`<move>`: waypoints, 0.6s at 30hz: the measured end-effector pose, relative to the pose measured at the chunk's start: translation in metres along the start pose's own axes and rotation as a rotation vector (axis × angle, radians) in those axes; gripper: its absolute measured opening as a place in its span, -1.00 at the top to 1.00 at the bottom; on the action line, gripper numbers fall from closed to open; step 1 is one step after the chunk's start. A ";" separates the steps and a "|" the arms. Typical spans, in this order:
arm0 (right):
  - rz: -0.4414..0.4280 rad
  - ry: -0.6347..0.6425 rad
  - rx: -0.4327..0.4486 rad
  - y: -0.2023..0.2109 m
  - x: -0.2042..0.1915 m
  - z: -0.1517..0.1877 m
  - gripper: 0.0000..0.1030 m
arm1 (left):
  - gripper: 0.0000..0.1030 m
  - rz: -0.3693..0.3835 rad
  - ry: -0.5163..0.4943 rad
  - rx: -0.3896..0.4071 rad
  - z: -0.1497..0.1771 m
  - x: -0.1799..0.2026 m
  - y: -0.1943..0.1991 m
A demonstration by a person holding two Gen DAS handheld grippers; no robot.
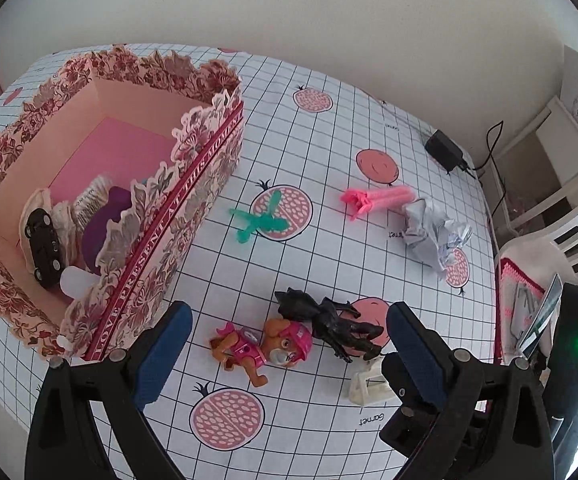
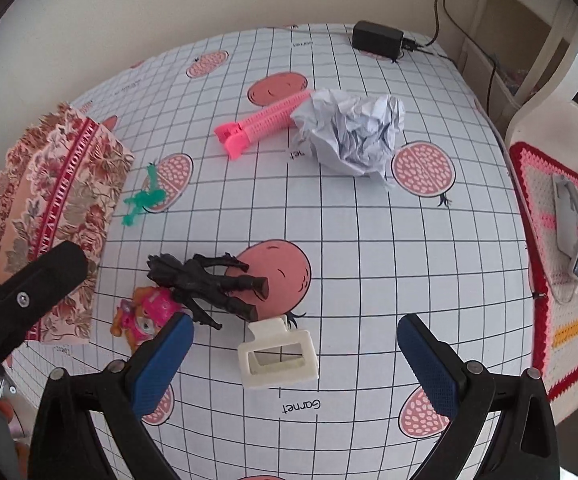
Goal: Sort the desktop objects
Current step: 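Move the right gripper to the white plastic clip while the left gripper approaches the pink dog figure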
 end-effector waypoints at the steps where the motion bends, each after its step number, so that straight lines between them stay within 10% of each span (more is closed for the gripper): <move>1: 0.006 -0.007 -0.015 -0.005 0.003 0.002 -1.00 | -0.90 -0.010 -0.005 -0.009 0.002 0.000 -0.004; 18: 0.051 -0.033 -0.146 -0.046 0.024 0.035 -1.00 | -0.90 -0.090 -0.026 -0.137 0.031 -0.003 -0.060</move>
Point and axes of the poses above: each gripper's, at about its wrist camera, not at the fingertips, and y roughly against the way its jaws point, x to its right, z to its underside, the point moved 6 cm from there along -y, roughly the way its jaws point, and after that the axes turned 14 degrees about -z, right-handed, at the moved point
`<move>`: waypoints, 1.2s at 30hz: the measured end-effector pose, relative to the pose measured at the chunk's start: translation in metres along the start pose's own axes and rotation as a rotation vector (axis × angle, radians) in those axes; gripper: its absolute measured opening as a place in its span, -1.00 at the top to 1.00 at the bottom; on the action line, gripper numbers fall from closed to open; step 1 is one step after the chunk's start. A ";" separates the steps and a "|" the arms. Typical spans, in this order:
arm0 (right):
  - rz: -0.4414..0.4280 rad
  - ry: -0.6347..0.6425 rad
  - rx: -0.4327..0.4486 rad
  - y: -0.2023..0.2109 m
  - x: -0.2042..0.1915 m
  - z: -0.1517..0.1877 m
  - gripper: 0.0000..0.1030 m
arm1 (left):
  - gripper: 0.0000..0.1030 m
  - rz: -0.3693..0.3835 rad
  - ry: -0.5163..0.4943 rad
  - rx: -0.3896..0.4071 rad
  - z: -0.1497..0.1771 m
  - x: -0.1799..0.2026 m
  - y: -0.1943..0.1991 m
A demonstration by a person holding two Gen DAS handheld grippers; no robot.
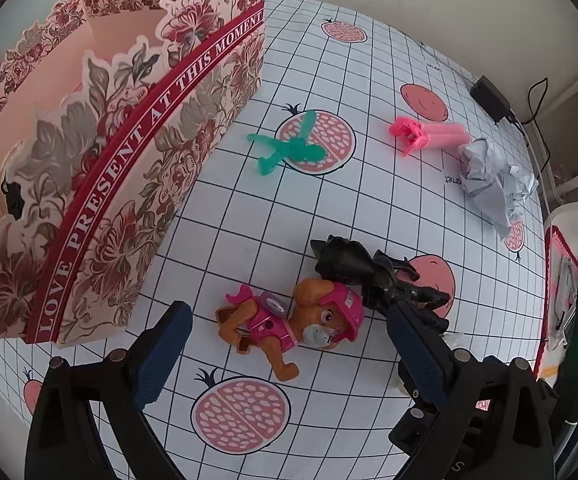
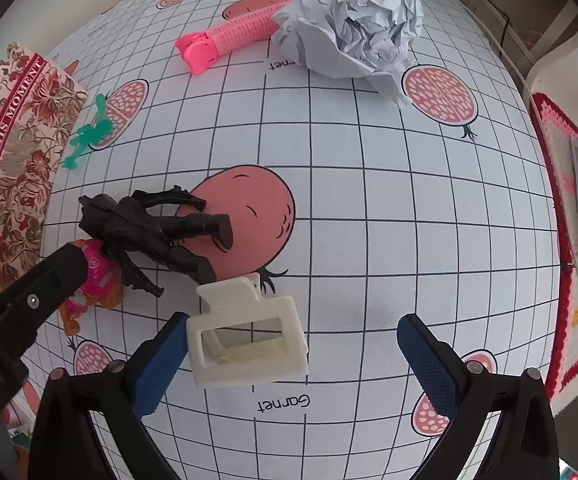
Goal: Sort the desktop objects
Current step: 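Move the right gripper to the white plastic clip while the left gripper approaches the pink dog figure, then close the right gripper on the white plastic clip while the left gripper hovers at the dog figure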
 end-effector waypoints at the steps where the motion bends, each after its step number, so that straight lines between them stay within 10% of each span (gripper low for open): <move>1: 0.002 0.000 -0.003 -0.001 0.001 0.001 -1.00 | -0.90 -0.001 0.002 -0.005 0.001 0.000 -0.002; 17: 0.038 0.024 0.002 0.003 0.012 0.018 -0.94 | -0.90 -0.018 0.009 -0.031 0.007 -0.002 -0.021; 29: 0.019 0.094 0.017 0.020 0.004 0.031 -0.09 | -0.71 -0.002 0.005 -0.024 0.007 -0.002 -0.021; 36: -0.010 0.109 0.027 0.029 0.008 0.030 -0.05 | -0.71 0.012 0.012 -0.021 0.006 -0.003 -0.019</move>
Point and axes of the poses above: each gripper's, at about its wrist camera, not at the fingertips, and y roughly against the way its jaws point, x to its right, z to its underside, the point moved 6 cm from there along -y, roughly the way its jaws point, and after that the axes turned 14 degrees about -z, right-handed, at the moved point
